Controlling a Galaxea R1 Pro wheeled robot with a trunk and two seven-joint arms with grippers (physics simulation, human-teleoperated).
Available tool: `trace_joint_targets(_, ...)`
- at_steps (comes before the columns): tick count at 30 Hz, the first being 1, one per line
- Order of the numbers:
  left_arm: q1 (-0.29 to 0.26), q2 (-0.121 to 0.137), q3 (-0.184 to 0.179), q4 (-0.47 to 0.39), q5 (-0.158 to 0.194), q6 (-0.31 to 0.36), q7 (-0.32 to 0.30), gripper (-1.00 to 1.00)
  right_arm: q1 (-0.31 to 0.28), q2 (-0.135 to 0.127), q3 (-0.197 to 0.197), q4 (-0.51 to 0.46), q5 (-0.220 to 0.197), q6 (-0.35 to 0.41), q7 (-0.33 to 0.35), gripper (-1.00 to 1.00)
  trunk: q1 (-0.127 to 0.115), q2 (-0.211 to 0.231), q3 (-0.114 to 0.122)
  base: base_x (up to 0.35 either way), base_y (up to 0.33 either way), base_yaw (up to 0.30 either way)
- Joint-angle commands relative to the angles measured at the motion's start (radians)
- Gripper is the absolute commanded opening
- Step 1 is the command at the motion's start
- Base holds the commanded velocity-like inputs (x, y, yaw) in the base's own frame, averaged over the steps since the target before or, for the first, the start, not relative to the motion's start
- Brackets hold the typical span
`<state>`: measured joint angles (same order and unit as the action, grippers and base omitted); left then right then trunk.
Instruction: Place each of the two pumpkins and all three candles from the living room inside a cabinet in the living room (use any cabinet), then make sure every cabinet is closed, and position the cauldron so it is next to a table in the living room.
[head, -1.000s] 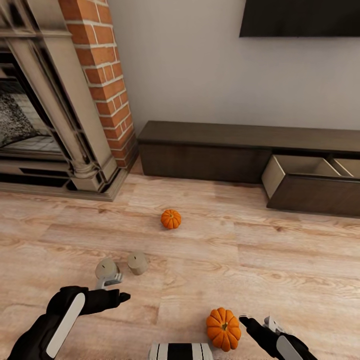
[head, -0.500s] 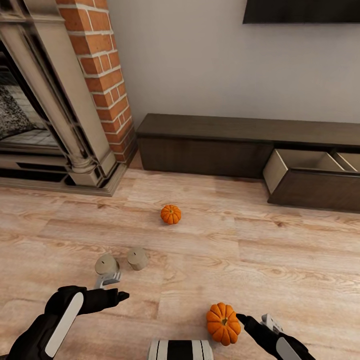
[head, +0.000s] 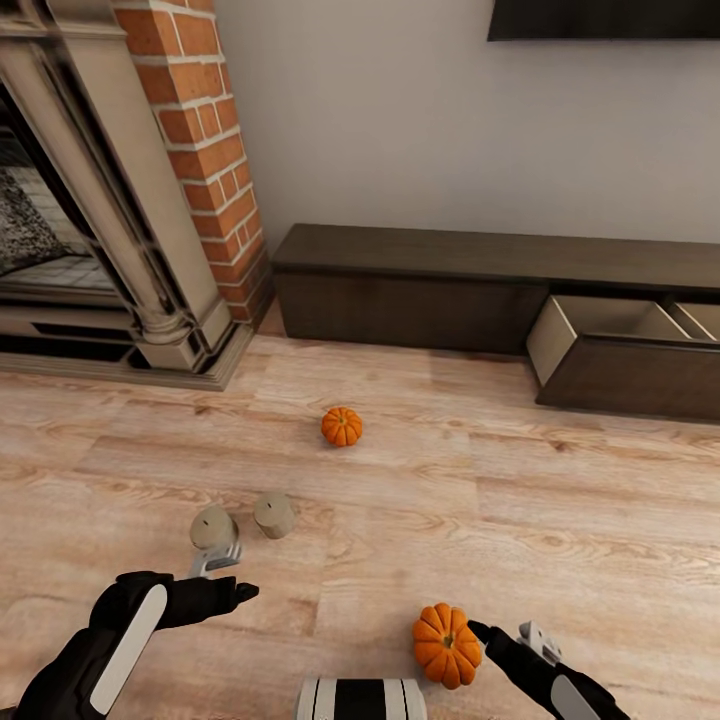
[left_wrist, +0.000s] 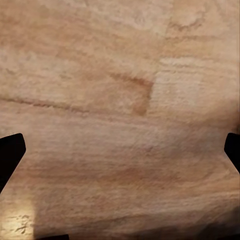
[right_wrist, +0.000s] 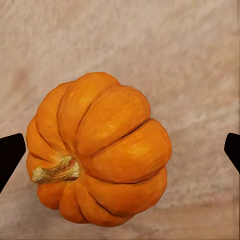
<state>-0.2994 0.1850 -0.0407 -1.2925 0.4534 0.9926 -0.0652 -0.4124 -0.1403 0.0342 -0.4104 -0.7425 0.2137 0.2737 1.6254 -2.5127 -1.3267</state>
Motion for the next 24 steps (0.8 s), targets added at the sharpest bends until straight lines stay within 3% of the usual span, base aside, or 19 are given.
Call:
trace_joint_targets(1,0.0,0.001,-0.001,-0.001,-0.007,0.003,-0.007,1.0,0.0,-0.001,0.004,-0.001,0.0,0.001,0.001,1.0,0.0,-0.001,-0.005,0.0,0.0,0.0)
trace_joint_targets(7,0.0,0.001,-0.001,-0.001,-0.007,0.003,-0.007,1.0,0.0,0.001,0.004,-0.001,0.025,-0.003,0.003,1.0,0.003,-0.002,-0.028,0.0,0.0,0.0)
trace_joint_targets(13,-0.001,0.002,0.001,-0.001,-0.007,0.003,-0.007,1.0,0.0,0.004,0.005,-0.001,0.029,-0.004,0.004,1.0,0.003,-0.002,-0.028,0.0,0.0,0.0)
trace_joint_targets(16,-0.001,0.003,0.001,-0.001,-0.007,0.004,-0.008,1.0,0.0,0.006,0.013,-0.001,0.045,-0.006,0.004,1.0,0.004,-0.003,-0.039,0.0,0.0,0.0)
trace_joint_targets(19,-0.001,0.005,0.005,-0.002,-0.006,0.004,-0.008,1.0,0.0,0.007,0.022,-0.001,0.057,-0.01,0.022,1.0,0.006,-0.003,-0.051,0.0,0.0,0.0)
trace_joint_targets(24,0.001,0.007,0.023,-0.022,-0.006,0.007,-0.01,1.0,0.0,0.006,0.025,0.002,0.061,-0.029,0.059,1.0,0.006,-0.003,-0.051,0.0,0.0,0.0)
